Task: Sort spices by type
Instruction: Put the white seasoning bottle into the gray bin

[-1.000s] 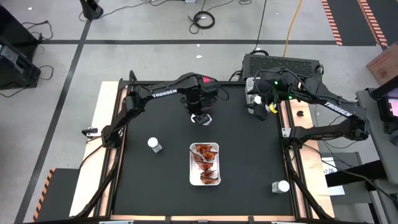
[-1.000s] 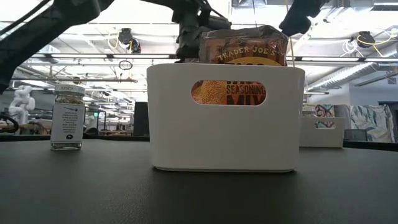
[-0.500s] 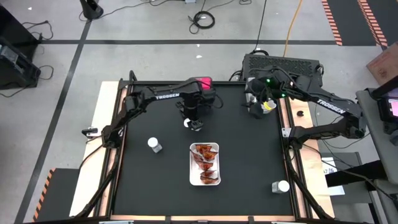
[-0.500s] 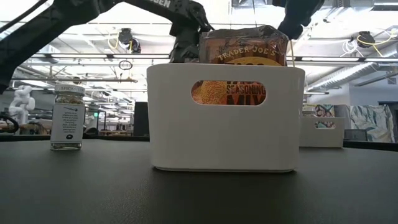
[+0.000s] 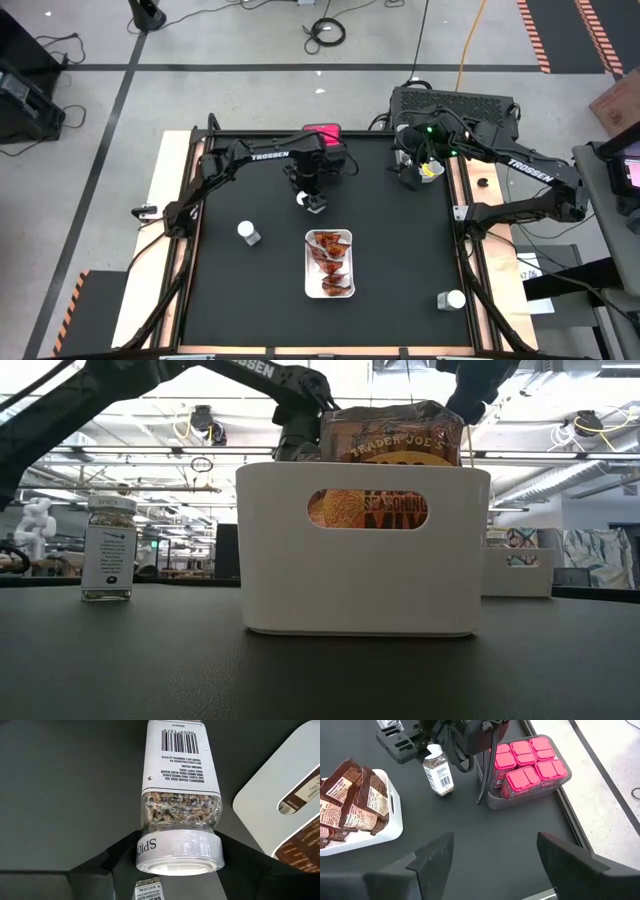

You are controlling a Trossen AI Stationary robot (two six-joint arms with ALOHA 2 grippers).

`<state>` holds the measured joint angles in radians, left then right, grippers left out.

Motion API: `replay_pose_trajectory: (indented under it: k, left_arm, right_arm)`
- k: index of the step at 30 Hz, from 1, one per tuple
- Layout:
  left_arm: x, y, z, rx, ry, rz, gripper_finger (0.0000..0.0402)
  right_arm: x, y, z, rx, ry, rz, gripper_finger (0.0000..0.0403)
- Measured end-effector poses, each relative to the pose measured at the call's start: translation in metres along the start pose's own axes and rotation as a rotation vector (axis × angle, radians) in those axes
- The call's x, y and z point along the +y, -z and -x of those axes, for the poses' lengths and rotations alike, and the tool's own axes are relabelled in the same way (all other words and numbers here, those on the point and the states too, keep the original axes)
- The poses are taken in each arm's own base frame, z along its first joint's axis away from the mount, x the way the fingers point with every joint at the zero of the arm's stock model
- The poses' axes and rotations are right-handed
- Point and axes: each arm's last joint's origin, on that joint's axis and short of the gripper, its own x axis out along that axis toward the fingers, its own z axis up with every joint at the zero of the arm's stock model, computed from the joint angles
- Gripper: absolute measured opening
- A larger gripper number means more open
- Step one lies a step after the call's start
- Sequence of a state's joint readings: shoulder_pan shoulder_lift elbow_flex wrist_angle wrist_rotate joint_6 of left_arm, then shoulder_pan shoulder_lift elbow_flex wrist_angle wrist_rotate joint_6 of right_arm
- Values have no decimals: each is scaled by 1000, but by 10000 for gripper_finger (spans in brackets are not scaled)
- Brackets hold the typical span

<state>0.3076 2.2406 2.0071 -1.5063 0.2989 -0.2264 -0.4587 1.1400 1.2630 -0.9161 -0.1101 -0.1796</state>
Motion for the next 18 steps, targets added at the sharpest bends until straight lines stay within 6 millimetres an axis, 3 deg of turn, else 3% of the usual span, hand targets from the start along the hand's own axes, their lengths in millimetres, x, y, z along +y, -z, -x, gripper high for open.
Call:
replay_pose_trajectory:
  k: [7,18]
  left_arm:
    - [-1,-1,4,-19,7,-4,230]
    - [1,-1,30,-80,32,-1,230]
  right_arm:
    - [0,0,0,0,0,-10,281]
    - [0,0,0,1,0,-10,281]
